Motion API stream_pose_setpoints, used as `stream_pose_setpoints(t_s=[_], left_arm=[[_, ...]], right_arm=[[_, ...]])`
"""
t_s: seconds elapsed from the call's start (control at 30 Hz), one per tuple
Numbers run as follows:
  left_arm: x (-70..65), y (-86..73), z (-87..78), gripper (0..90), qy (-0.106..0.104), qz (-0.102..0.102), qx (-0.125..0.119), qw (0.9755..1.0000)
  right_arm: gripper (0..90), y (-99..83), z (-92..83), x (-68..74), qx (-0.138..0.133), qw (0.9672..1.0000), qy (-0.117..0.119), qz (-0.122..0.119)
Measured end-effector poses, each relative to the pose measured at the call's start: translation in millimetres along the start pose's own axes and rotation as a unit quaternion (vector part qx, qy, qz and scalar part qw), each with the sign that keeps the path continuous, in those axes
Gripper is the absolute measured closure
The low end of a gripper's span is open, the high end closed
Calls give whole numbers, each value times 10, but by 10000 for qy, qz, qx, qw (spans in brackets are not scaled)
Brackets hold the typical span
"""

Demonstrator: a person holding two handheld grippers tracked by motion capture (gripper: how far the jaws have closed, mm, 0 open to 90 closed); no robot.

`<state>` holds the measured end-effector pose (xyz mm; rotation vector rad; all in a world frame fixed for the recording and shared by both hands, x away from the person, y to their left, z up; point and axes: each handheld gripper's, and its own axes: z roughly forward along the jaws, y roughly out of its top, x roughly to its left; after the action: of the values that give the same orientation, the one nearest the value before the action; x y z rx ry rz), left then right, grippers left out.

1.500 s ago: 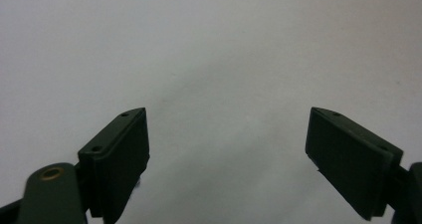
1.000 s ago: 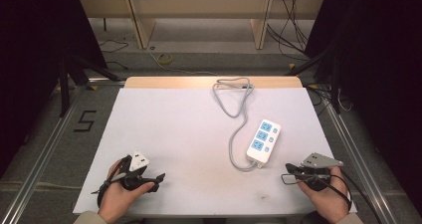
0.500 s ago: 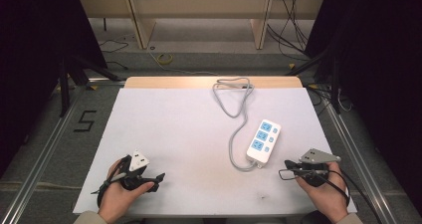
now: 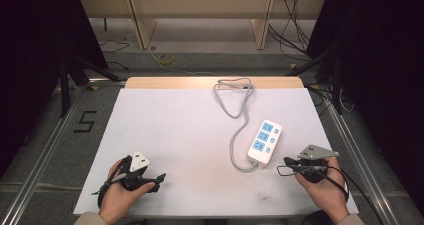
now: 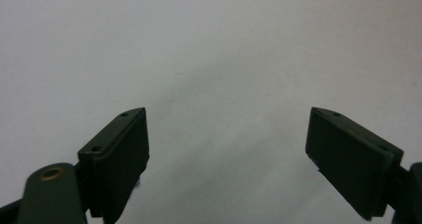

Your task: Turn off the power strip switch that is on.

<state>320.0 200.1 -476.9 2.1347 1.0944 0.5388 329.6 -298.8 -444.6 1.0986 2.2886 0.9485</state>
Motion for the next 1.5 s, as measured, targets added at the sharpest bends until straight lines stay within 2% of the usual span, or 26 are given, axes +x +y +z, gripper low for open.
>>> stream_pose_setpoints(t_s=[0.37, 1.03, 1.5], left_arm=[[-6, 3, 8, 170, -8, -18, -17, 10000], [-7, 9, 15, 168, -5, 8, -6, 10000], [-5, 14, 17, 169, 2, 27, -18, 10000]], right_arm=[[900, 71, 2, -21, 41, 10000, 3, 6], [900, 218, 67, -68, 299, 9995, 61, 103], [900, 338, 140, -81, 412, 9991, 133, 26]])
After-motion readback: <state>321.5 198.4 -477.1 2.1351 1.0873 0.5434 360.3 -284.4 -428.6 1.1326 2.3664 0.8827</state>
